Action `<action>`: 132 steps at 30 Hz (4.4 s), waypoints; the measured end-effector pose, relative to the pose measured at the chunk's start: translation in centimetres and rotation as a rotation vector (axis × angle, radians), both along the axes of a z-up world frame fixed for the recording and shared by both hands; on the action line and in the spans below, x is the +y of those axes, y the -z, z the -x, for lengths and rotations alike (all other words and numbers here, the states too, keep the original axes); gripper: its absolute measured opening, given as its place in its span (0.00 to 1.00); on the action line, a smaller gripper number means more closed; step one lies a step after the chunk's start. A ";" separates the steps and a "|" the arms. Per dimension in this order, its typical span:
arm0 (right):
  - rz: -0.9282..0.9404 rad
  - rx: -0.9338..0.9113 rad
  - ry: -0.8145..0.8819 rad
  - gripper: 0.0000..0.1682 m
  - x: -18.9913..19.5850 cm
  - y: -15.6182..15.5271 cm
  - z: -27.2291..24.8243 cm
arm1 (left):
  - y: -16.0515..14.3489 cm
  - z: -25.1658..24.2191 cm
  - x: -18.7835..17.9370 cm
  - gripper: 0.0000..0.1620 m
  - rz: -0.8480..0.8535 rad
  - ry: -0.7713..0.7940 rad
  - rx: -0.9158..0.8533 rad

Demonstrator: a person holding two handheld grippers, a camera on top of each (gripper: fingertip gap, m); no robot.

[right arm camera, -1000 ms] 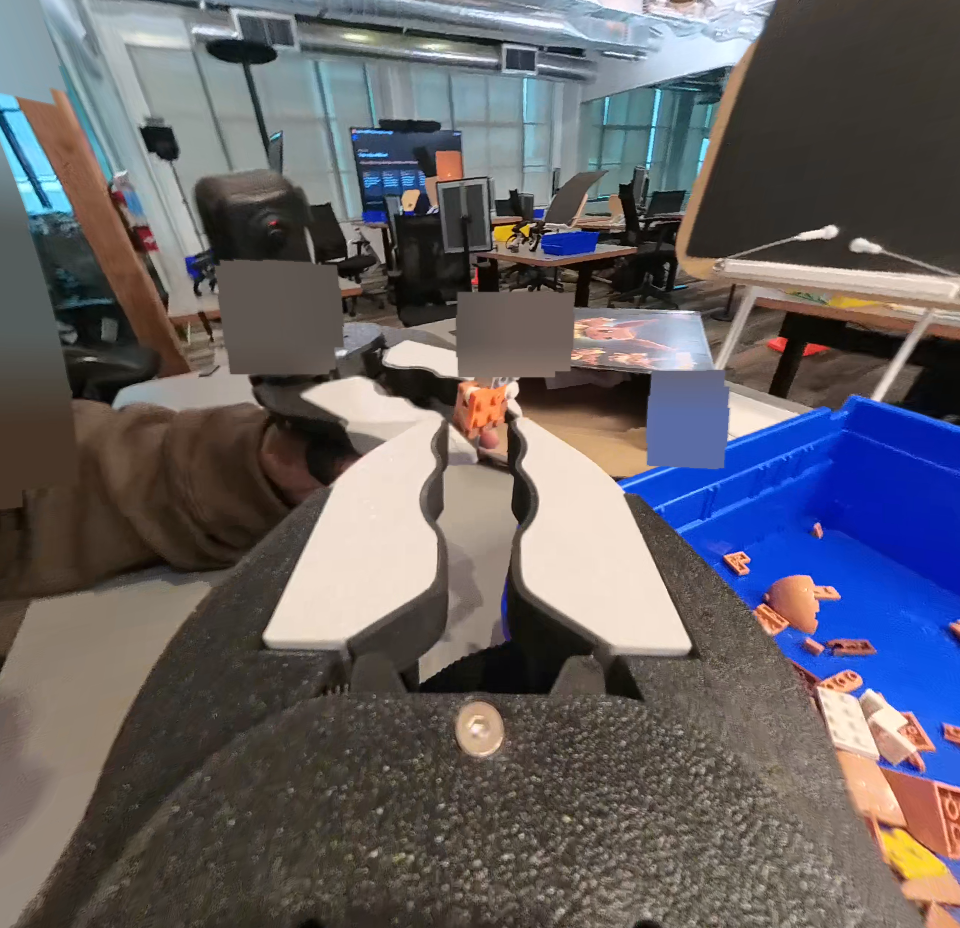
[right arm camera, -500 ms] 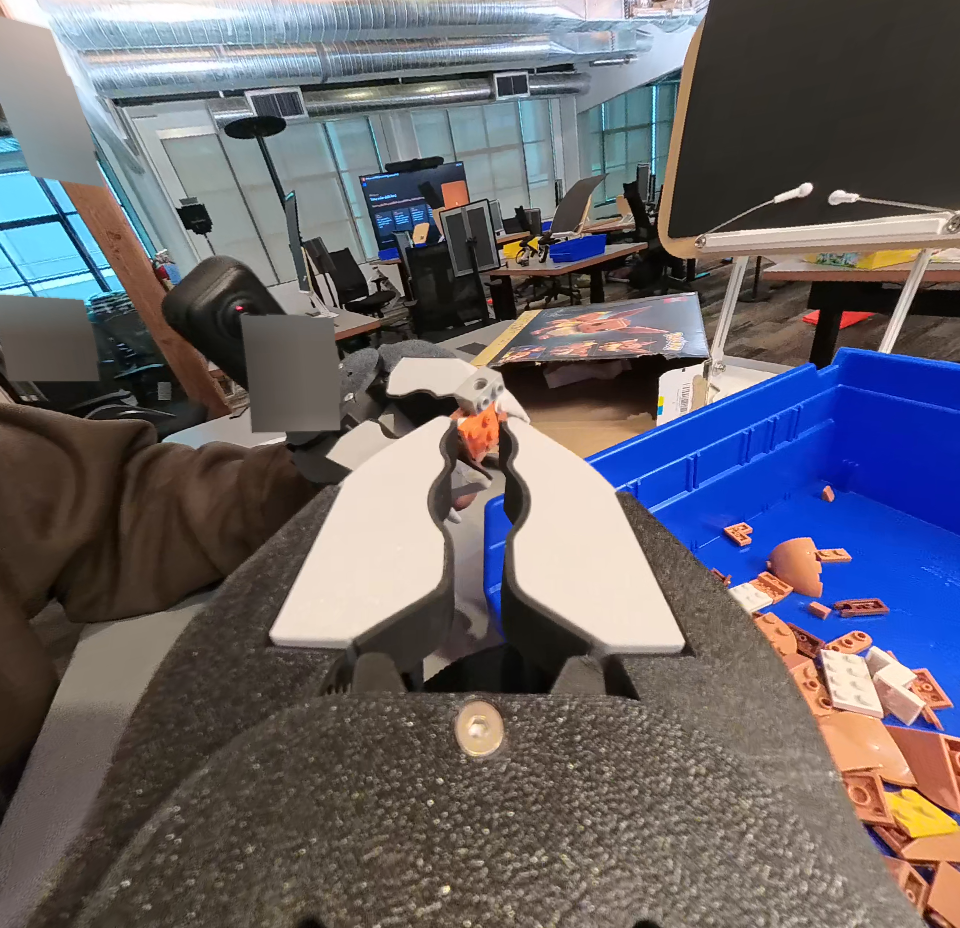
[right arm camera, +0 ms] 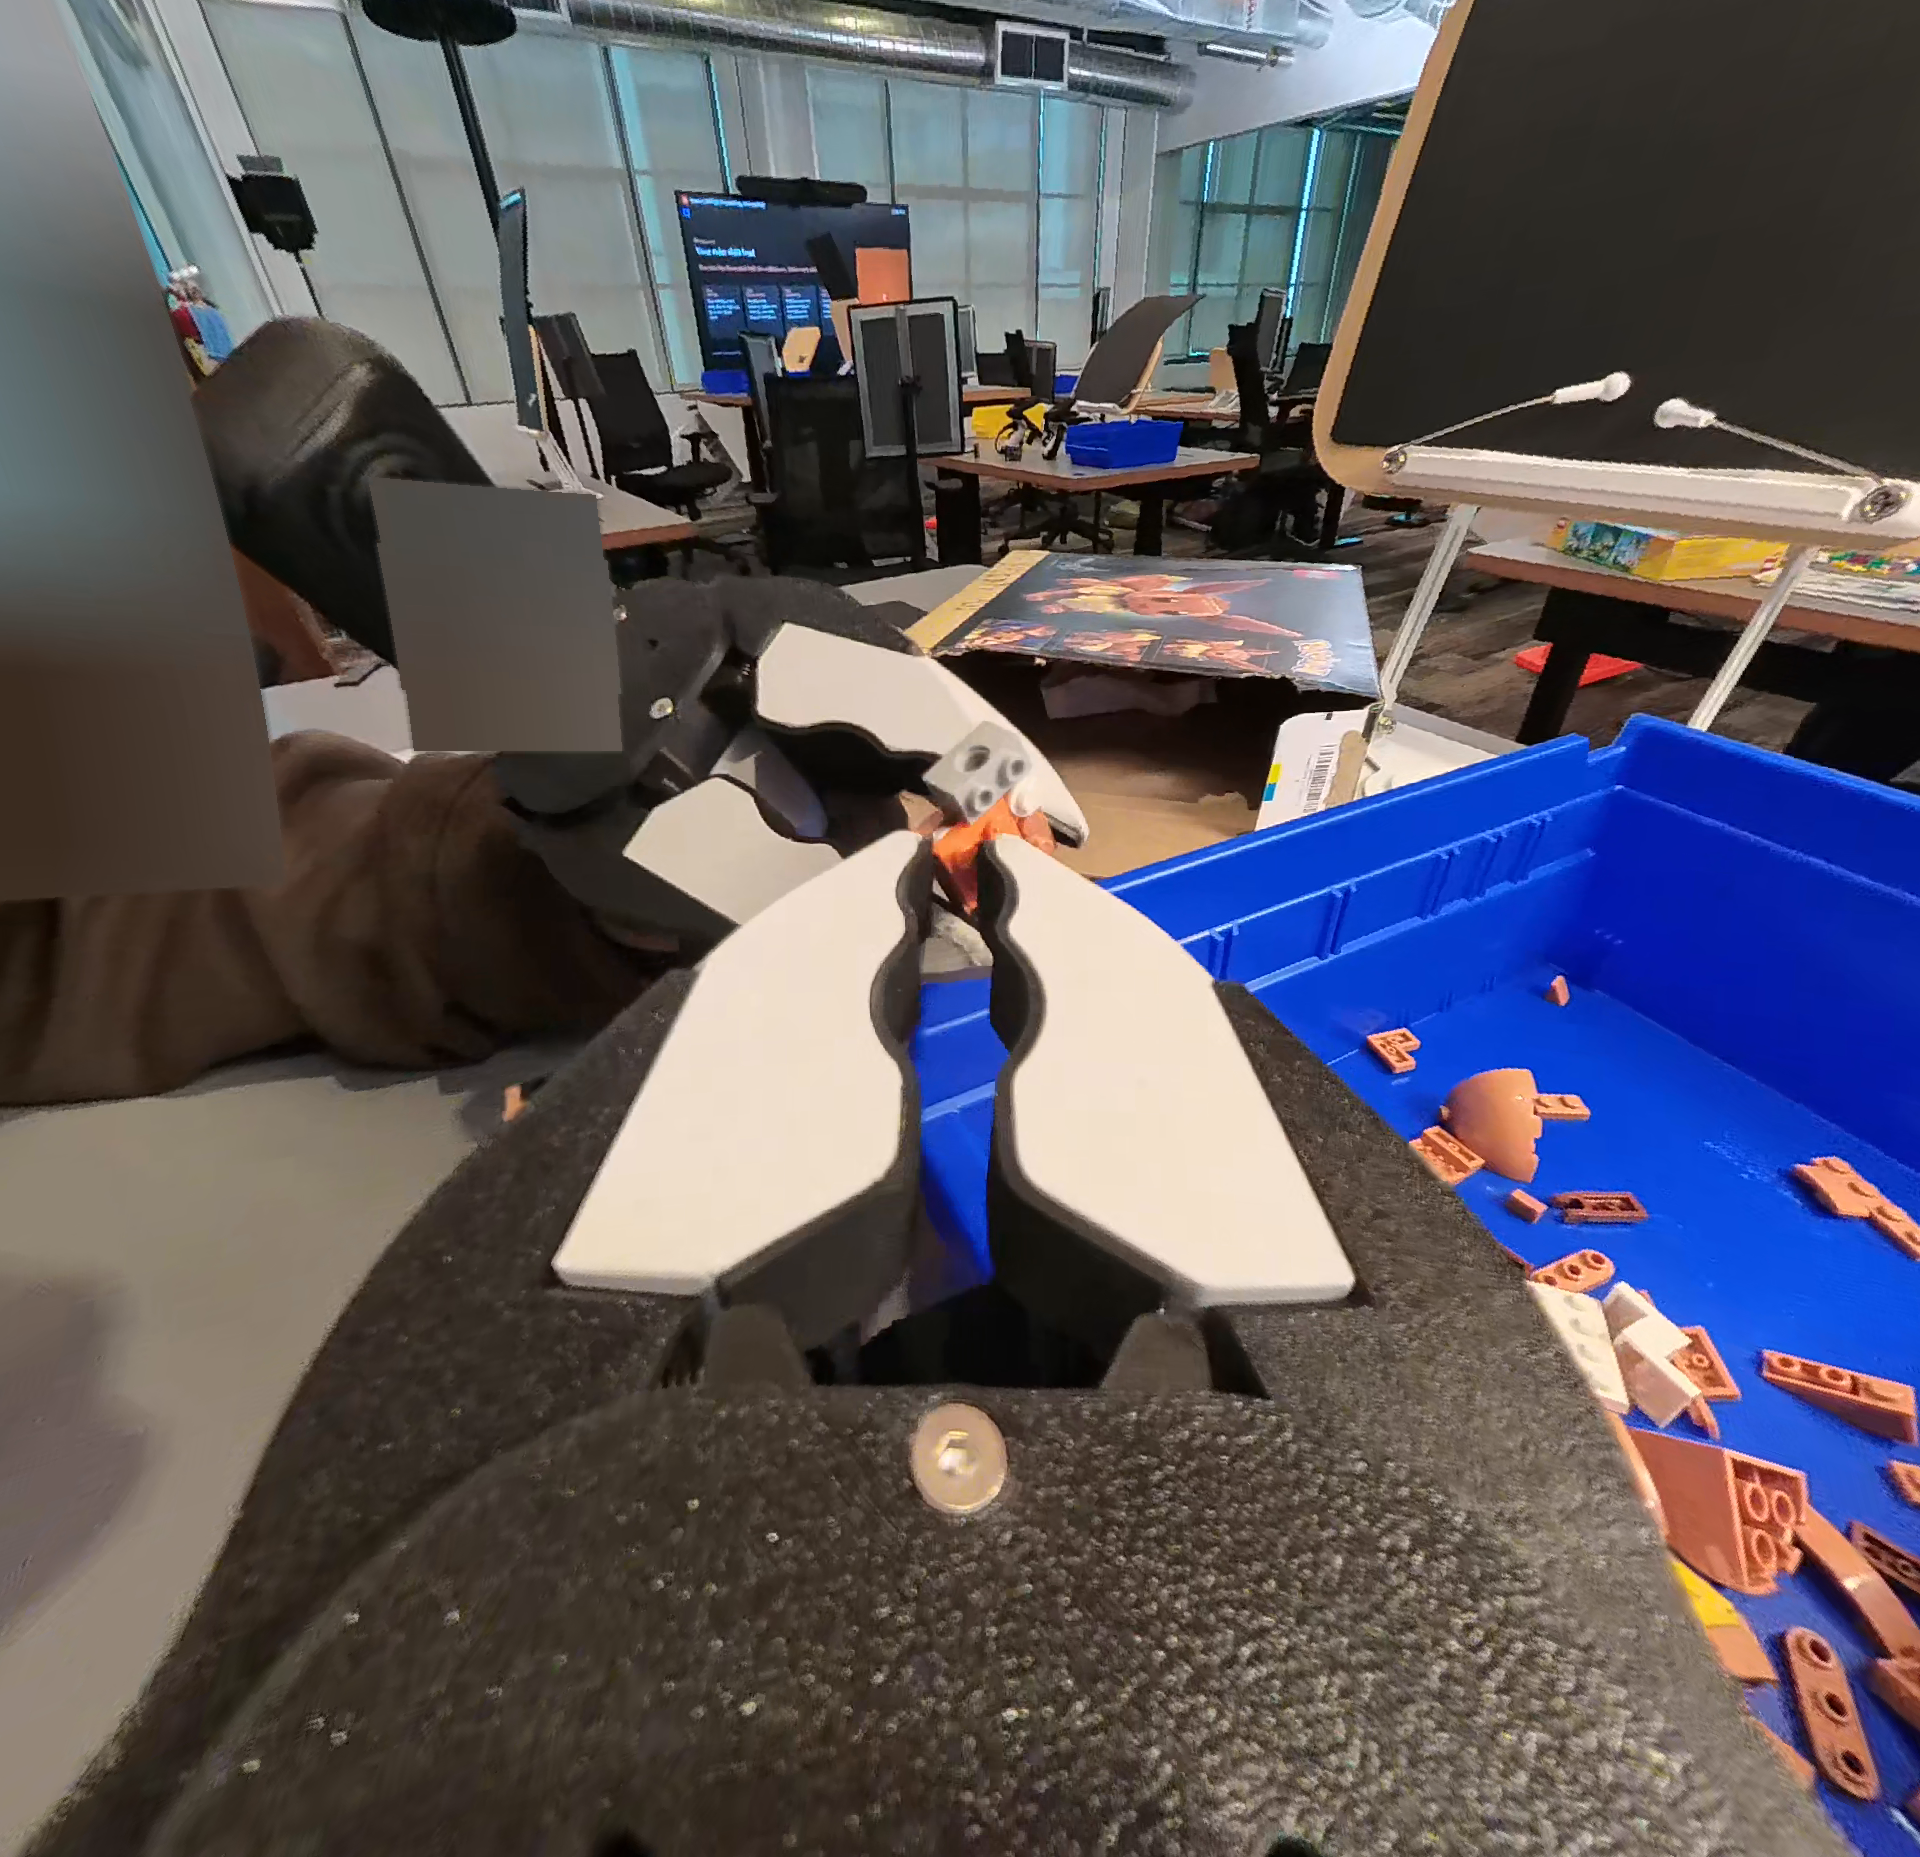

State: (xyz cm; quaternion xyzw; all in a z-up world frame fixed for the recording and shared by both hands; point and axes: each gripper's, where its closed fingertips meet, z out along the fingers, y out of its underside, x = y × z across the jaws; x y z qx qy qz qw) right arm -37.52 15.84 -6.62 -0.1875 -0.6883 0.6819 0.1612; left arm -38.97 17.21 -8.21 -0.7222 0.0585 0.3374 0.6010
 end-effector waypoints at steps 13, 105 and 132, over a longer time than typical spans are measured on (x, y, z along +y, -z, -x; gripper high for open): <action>-0.148 0.055 0.029 0.04 0.3 1.9 1.0 | 2.1 0.5 0.0 0.16 0.108 0.136 -0.190; -0.057 -0.058 0.027 0.07 0.9 1.6 1.6 | 1.6 -0.7 0.6 0.08 0.054 0.205 -0.379; 0.297 -0.214 -0.068 0.07 1.4 -0.8 1.5 | -0.4 -0.2 0.4 0.20 -0.166 0.272 -0.619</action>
